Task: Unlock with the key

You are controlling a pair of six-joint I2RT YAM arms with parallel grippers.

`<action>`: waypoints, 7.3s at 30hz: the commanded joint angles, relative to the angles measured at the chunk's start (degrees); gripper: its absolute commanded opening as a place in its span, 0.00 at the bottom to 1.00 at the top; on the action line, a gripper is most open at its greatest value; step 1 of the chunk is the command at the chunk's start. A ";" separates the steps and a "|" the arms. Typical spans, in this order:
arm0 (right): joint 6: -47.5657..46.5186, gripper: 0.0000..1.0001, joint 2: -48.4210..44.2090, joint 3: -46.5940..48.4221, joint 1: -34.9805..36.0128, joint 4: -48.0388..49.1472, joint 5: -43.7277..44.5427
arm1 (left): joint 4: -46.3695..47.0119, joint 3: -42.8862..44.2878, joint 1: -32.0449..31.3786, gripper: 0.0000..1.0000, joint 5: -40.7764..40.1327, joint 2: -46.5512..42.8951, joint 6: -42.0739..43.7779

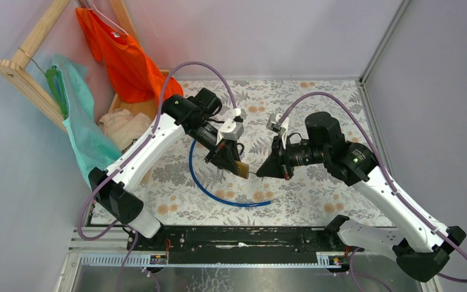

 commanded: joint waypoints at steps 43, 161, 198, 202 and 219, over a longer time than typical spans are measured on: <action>-6.00 0.00 3.19 10.47 8.20 -6.26 17.04 | -0.71 3.20 -0.49 0.00 5.24 3.66 -7.20; 29.33 0.51 -2.38 -15.06 -13.58 32.75 -8.69 | 30.97 -10.09 2.62 0.00 -14.66 -7.62 -38.16; 20.38 0.00 0.73 -14.15 -1.97 40.72 1.30 | 24.85 -9.73 5.42 0.35 -0.48 -5.98 -37.97; 16.00 0.00 1.11 -11.90 -1.97 33.59 1.83 | 13.75 -5.27 4.87 0.54 -1.39 -2.28 -28.01; 13.17 0.00 2.02 -9.97 -0.01 29.95 3.09 | 4.27 -0.40 0.29 0.25 -6.62 5.79 -22.66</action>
